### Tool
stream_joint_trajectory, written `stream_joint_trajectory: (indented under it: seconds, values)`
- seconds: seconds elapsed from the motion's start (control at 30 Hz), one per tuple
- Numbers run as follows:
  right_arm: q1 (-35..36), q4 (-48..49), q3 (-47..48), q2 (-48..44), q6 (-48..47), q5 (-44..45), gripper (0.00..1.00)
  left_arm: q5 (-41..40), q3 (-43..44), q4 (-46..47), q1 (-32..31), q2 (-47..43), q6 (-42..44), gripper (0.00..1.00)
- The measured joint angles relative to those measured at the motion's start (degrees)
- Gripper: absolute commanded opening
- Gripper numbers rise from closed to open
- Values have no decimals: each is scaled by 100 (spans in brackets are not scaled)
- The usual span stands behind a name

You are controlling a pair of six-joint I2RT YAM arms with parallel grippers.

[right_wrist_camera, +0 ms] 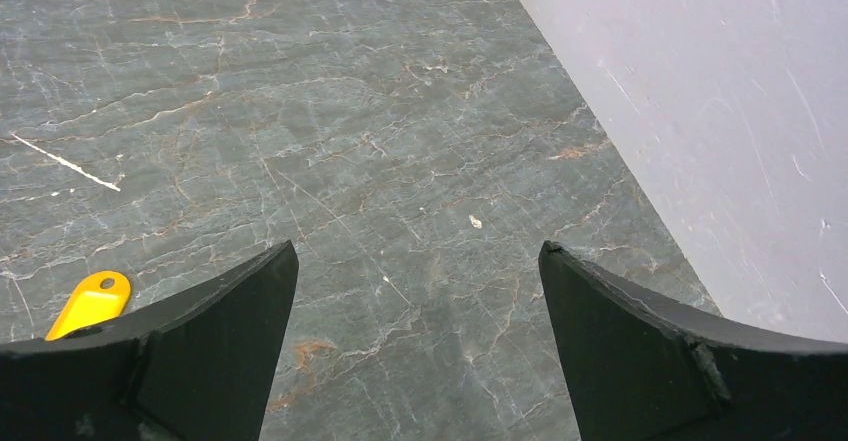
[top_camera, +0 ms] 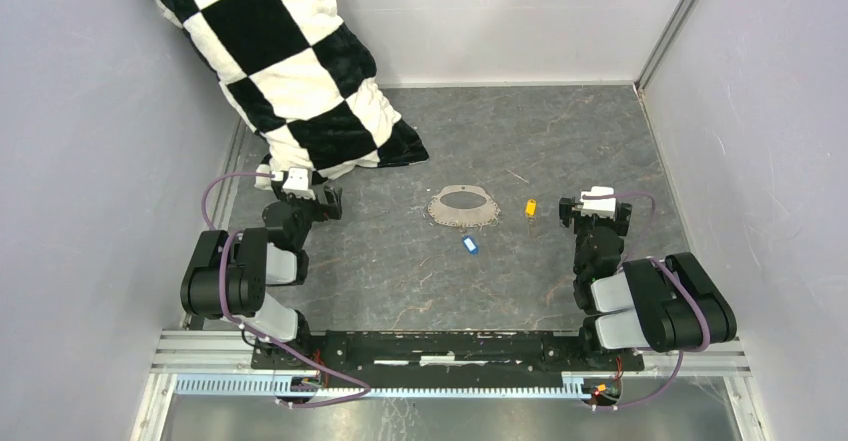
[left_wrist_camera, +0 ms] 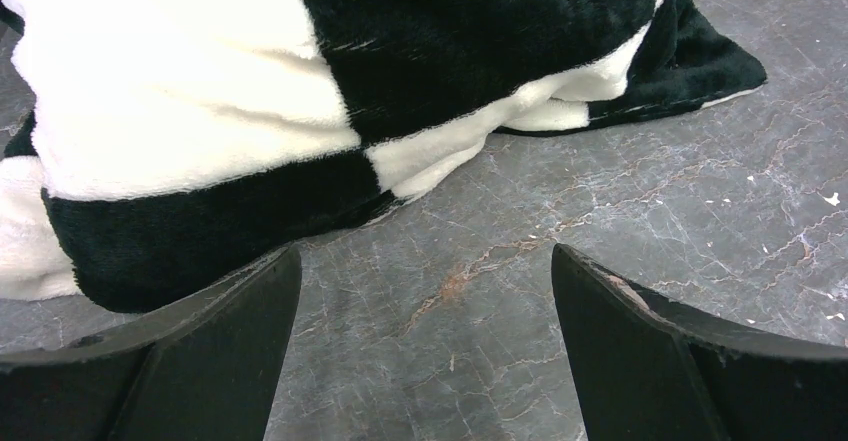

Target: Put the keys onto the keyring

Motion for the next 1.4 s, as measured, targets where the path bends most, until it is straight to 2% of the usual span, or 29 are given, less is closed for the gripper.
stream_joint_trajectory:
  seconds: [0.4,0.5,0.6,0.73,0.83,0.97,1.1,1.4]
  values:
    - [0,-4,0,-31,11,2,98,0,0,2,0,0,0,100]
    - [2,-894,63,-695,107,-28,98,-22,9,-96,0,-55,-4,100]
    - [-28,-2352,796,-1211,791,-192,98,-37,483,-1368,2,-492,9,100]
    - [-127,-3213,1672,-1060,1602,-1123,98,175,2188,-3814,2,-857,212,100]
    - [-17,-3613,2124,-634,1751,-1974,98,420,3025,-5130,11,-1003,507,100]
    - [706,-4297,2310,-234,1622,-2535,94,909,3285,-6636,11,-1233,758,100]
    - [1204,-4782,2356,-81,1499,-2736,89,1314,3285,-7532,7,-1268,839,100]
    - [1456,-5254,2756,219,1410,-2763,73,1622,3519,-8542,7,-1266,903,100]
